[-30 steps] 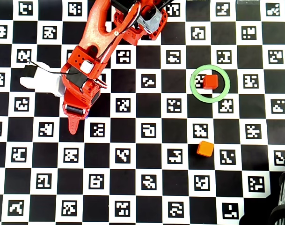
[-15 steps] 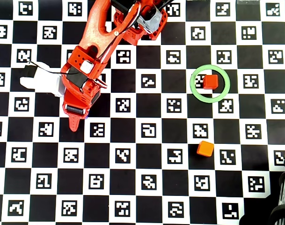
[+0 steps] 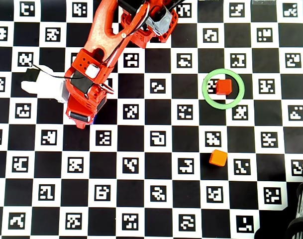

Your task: Grab the red cube then put it in the green circle then put the blue cube on top and finally the orange cube on top

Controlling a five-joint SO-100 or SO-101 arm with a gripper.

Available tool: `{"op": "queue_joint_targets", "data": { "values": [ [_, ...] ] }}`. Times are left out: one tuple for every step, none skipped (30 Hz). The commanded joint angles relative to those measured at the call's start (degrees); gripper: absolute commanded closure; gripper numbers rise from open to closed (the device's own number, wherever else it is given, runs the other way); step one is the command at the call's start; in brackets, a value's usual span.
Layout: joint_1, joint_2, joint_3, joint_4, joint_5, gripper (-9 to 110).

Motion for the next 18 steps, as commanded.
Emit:
{"op": "queue_joint_targets", "data": {
  "values": [
    [-0.09, 3.52, -7.91, 5.01, 0.62, 94],
    [0.0, 3.78, -9.67, 7.03, 0.7, 94],
    [0.18, 4.04, -11.78, 9.32, 1.05, 94],
    [0.18, 4.31, -13.71, 11.43, 1.23, 94],
    [0.18, 4.57, -15.56, 13.45, 1.41, 94],
    [0.18, 5.01, -17.67, 15.64, 1.76, 94],
    [0.09, 5.45, -19.51, 17.67, 1.76, 93],
    [-0.09, 5.8, -21.27, 19.51, 1.93, 93],
    [-0.35, 6.24, -23.2, 21.53, 2.55, 93],
    [-0.53, 6.59, -24.87, 23.2, 3.52, 93],
    [-0.7, 7.03, -26.63, 24.7, 4.92, 93],
    [-0.97, 7.29, -28.3, 26.28, 6.33, 93],
    [-1.05, 7.73, -29.97, 27.77, 8.09, 93],
    [-1.23, 8.09, -31.9, 29.53, 9.93, 93],
    [-1.49, 8.35, -33.93, 31.29, 11.6, 93],
    [-1.85, 8.7, -35.51, 32.7, 13.18, 93],
    [-2.29, 9.23, -36.74, 34.01, 14.59, 93],
    [-2.9, 9.67, -37.97, 35.51, 15.73, 93]
  ]
}}
